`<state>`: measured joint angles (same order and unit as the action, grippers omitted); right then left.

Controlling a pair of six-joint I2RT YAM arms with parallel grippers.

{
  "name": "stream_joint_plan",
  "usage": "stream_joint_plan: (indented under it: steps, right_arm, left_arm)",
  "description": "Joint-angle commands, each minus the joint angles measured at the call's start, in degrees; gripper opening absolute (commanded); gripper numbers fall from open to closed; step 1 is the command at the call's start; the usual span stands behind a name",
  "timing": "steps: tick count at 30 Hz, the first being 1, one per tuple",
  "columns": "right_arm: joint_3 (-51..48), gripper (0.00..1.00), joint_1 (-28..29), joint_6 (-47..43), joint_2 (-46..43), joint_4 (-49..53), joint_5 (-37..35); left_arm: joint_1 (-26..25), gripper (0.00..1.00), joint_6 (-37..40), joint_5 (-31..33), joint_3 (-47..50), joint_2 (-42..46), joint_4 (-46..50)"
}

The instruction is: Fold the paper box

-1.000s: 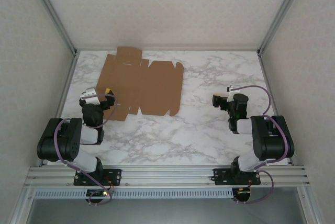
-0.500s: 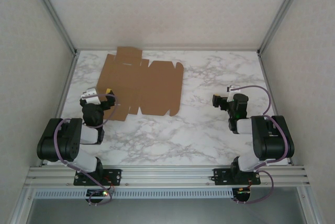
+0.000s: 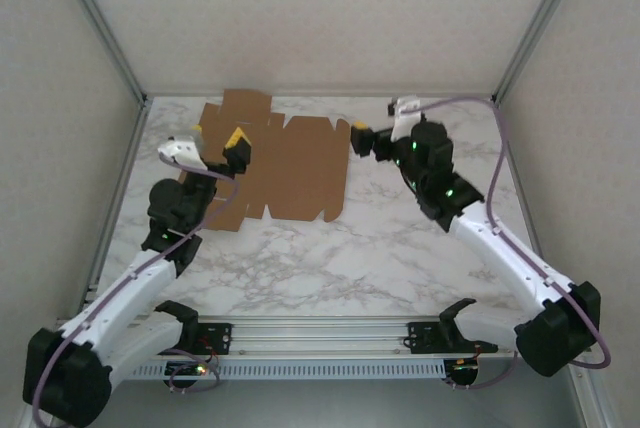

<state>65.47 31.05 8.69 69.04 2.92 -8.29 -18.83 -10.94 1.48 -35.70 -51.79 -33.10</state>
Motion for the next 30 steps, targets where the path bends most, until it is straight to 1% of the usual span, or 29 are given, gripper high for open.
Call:
stream_joint_plan:
  steps: [1, 2, 3, 5, 6, 7, 8, 9, 10, 12, 14, 15, 17, 22, 24, 28, 30]
  right_arm:
    - [9.2, 0.99, -3.9, 14.9, 5.6, 24.4, 7.0]
    - [9.1, 0.99, -6.1, 15.9, 7.3, 22.6, 13.5]
    - [9.0, 0.97, -7.1, 17.0, 8.9, 20.4, 17.3]
    - [11.8, 0.94, -6.6, 16.3, 13.4, 20.9, 19.6]
    - [13.3, 0.93, -6.0, 16.0, 15.5, 21.8, 20.2]
    - [13.6, 0.93, -5.3, 16.4, 17.2, 21.0, 20.2]
    - [13.7, 0.91, -4.9, 17.2, 19.1, 19.6, 20.9]
    - [14.1, 0.83, -4.9, 17.5, 20.7, 18.8, 22.9]
    - [14.4, 0.7, -4.8, 17.2, 23.0, 17.9, 24.5]
    - [17.9, 0.37, -4.2, 16.4, 28.1, 20.3, 23.8]
    - [22.2, 0.08, -4.2, 17.0, 34.2, 23.5, 24.5]
    - [24.3, 0.0, -4.1, 17.6, 37.4, 24.7, 24.6]
    - [27.8, 0.0, -4.1, 17.9, 42.6, 25.8, 25.3]
    - [40.9, 0.0, -4.1, 18.9, 56.2, 33.8, 23.9]
    - [45.3, 0.0, -4.0, 19.5, 60.6, 35.9, 23.5]
    - [51.9, 0.0, -4.1, 21.1, 66.9, 39.1, 20.5]
    - [55.7, 0.0, -4.2, 22.6, 70.2, 42.8, 17.3]
  left_arm:
    - [-0.2, 1.0, -25.6, 13.9, -12.3, -0.1, 37.9]
    - [1.2, 1.0, -25.4, 13.1, -13.7, -1.1, 41.8]
    - [2.5, 1.0, -24.7, 9.5, -13.0, -1.3, 42.1]
    - [5.4, 1.0, -29.5, 4.7, -8.4, -0.1, 41.2]
    - [7.3, 1.0, -30.0, 1.4, -6.9, 0.6, 40.8]
    - [8.8, 1.0, -30.6, -2.8, -5.5, 1.4, 40.5]
    - [9.7, 1.0, -31.4, -5.6, -4.6, 2.0, 41.0]
    - [10.0, 1.0, -32.0, -6.6, -4.0, 2.5, 41.7]
    - [10.1, 1.0, -32.2, -7.1, -3.2, 3.3, 42.3]
    - [10.0, 1.0, -31.3, -9.6, -1.1, 5.5, 41.4]
    - [9.8, 1.0, -30.7, -10.3, 0.7, 7.2, 41.5]
    - [9.7, 1.0, -30.0, -10.9, 1.4, 7.3, 41.6]
    - [9.2, 1.0, -29.2, -11.3, 2.1, 7.4, 42.7]
    - [8.4, 1.0, -29.4, -9.8, 4.7, 9.2, 45.5]
    - [8.2, 1.0, -30.0, -10.2, 5.2, 9.2, 45.7]
    - [8.0, 1.0, -31.3, -12.4, 5.4, 8.5, 46.0]
    - [8.0, 0.99, -31.0, -13.6, 5.2, 8.5, 45.6]
